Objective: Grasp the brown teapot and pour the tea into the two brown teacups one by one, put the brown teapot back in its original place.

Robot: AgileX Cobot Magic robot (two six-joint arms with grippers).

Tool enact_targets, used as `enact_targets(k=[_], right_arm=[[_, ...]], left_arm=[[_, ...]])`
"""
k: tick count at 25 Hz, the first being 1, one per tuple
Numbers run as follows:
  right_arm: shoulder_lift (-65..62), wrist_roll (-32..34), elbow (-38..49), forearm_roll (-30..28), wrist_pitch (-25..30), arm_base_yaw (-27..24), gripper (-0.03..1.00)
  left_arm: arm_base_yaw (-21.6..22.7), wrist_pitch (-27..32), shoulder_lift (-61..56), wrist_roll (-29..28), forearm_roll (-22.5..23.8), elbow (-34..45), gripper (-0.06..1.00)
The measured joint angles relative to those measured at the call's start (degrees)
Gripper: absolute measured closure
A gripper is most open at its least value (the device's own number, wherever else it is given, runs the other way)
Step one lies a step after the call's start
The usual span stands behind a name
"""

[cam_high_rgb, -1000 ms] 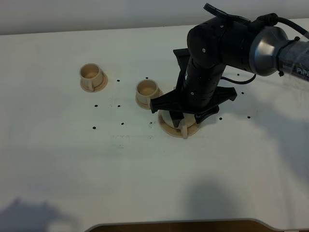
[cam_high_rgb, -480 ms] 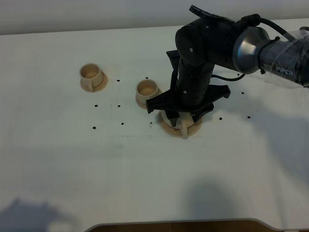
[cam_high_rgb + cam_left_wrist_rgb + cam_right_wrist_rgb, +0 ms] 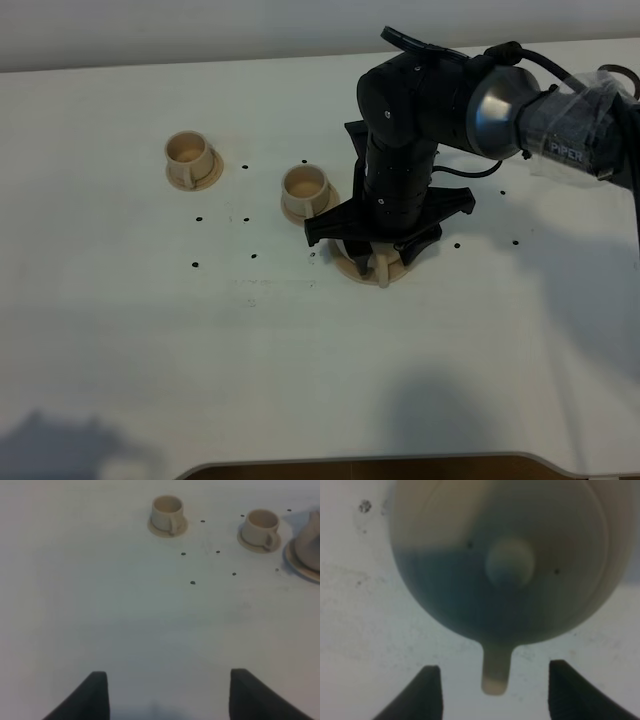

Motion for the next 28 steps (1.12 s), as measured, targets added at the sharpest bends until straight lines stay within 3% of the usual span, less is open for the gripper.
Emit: enact_targets(k=[28], right_arm=[[1.43,-0.06,-0.26,-0.38,-1.12,0.0,0.51]], left_arm=[[0.0,0.0,0.0,-0.05,0.0,0.0,0.4]])
